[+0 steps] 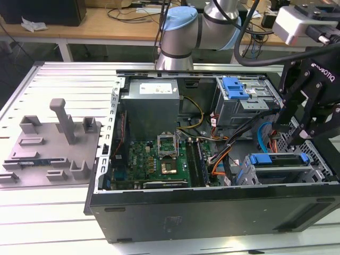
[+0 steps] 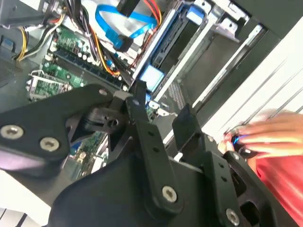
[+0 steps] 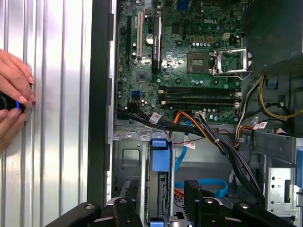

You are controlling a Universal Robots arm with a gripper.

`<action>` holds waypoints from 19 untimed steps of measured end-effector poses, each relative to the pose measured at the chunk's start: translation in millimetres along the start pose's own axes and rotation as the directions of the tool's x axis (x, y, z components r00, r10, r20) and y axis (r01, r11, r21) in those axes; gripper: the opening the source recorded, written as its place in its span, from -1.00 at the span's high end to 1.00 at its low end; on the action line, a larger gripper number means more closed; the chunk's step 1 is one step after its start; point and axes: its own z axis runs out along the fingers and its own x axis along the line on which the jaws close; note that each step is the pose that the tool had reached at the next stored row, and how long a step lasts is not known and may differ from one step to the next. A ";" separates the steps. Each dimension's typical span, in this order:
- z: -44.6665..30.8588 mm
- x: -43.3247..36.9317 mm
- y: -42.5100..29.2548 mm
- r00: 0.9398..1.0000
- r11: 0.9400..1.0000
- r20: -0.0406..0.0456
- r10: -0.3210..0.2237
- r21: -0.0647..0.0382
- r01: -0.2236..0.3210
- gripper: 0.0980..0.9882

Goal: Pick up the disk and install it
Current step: 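Insert the disk into the insertion slot, then insert the first disk wire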

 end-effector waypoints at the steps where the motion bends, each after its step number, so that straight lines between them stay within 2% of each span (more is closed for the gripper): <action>1: 0.0 0.0 0.1 1.000 1.000 0.000 0.000 0.000 0.000 0.09; 12: 0.5 0.0 0.0 1.000 1.000 0.000 0.000 0.000 0.000 0.09; 14: 0.6 -5.5 -0.1 1.000 1.000 -0.018 0.000 0.000 0.000 0.09; 15: 0.3 -19.2 -0.4 0.999 1.000 -0.044 0.001 -0.001 -0.001 0.09; 16: 0.2 -27.9 -0.6 0.998 1.000 -0.058 0.001 -0.001 -0.001 0.09; 18: 0.1 -39.3 -0.9 0.997 1.000 -0.073 0.001 -0.002 -0.001 0.09; 19: 0.1 -48.2 -1.1 0.997 1.000 -0.083 0.001 -0.002 -0.001 0.09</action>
